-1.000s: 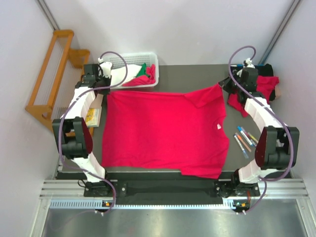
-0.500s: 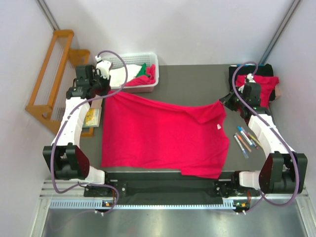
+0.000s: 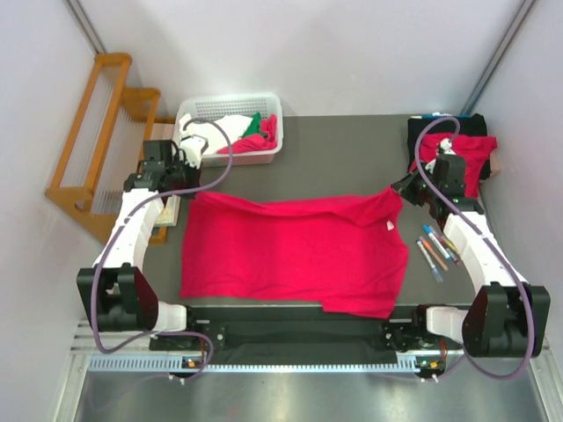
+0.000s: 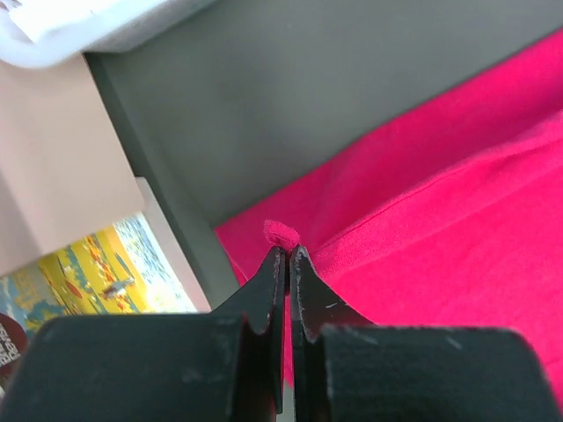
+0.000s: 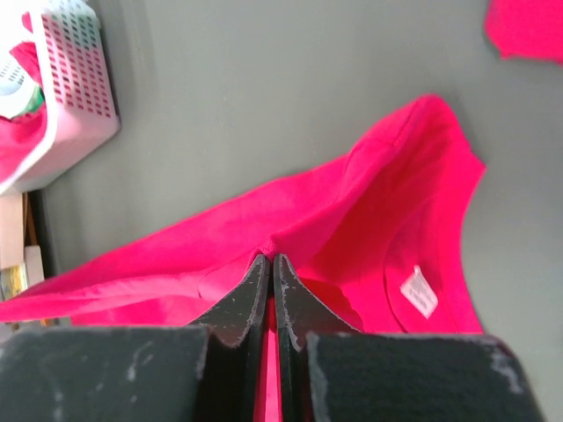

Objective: Fold and stack the t-shirts
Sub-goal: Fold the tshirt

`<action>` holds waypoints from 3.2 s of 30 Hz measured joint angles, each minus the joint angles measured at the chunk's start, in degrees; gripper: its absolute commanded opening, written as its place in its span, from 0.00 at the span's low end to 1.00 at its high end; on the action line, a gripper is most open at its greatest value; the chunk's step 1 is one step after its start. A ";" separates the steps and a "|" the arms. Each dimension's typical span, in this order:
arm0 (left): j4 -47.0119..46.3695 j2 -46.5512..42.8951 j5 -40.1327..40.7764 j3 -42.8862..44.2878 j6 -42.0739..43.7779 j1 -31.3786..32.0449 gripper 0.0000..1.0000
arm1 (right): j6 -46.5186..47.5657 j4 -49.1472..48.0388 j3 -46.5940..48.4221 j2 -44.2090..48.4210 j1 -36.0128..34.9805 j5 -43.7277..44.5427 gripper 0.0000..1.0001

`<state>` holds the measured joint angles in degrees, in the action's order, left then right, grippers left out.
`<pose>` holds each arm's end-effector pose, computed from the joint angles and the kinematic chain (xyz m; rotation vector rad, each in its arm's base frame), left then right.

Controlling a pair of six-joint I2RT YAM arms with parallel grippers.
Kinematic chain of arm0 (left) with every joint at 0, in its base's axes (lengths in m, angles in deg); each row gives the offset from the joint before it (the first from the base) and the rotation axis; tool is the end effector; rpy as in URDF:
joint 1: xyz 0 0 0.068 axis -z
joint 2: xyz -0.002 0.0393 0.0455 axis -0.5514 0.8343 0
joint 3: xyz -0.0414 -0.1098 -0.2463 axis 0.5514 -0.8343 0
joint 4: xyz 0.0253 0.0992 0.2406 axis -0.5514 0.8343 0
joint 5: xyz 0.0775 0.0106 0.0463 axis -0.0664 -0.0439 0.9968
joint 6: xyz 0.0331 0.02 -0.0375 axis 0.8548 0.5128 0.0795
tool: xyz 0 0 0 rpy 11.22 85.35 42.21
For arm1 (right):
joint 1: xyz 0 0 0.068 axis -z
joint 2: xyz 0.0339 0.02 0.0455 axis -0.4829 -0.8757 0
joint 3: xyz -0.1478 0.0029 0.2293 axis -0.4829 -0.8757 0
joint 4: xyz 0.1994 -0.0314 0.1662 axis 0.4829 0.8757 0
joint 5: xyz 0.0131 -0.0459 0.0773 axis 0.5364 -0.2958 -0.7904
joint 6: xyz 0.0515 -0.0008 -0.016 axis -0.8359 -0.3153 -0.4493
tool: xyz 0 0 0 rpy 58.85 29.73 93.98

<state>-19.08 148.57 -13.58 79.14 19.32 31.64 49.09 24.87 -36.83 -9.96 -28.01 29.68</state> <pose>0.3002 -0.0003 0.3094 0.5009 2.2806 -0.1438 0.2722 0.0039 0.2769 0.5485 2.1352 0.5862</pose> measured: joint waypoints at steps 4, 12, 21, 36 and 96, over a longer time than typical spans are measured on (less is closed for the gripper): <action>0.07 -2.34 -0.20 -2.58 0.52 0.00 0.00 | 0.00 1.03 -2.93 3.06 0.00 -0.07 0.00; -0.15 -3.23 -0.79 -6.36 0.87 0.00 0.00 | 0.00 2.86 -11.08 7.37 -0.11 -0.33 0.00; -0.33 -4.42 0.13 -16.96 0.83 0.00 0.00 | 0.35 7.93 -16.98 11.78 -1.55 -0.72 0.00; -1.29 -5.33 1.97 -17.51 1.09 -0.17 0.63 | 3.13 16.46 -17.97 16.68 -1.60 -0.35 0.34; 9.86 17.29 8.48 -2.23 -8.20 1.57 0.81 | -0.13 3.39 4.68 -19.39 -2.56 11.52 0.60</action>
<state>-9.23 165.86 -5.10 76.91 11.13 33.21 48.95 28.26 -32.15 -29.35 -30.57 41.20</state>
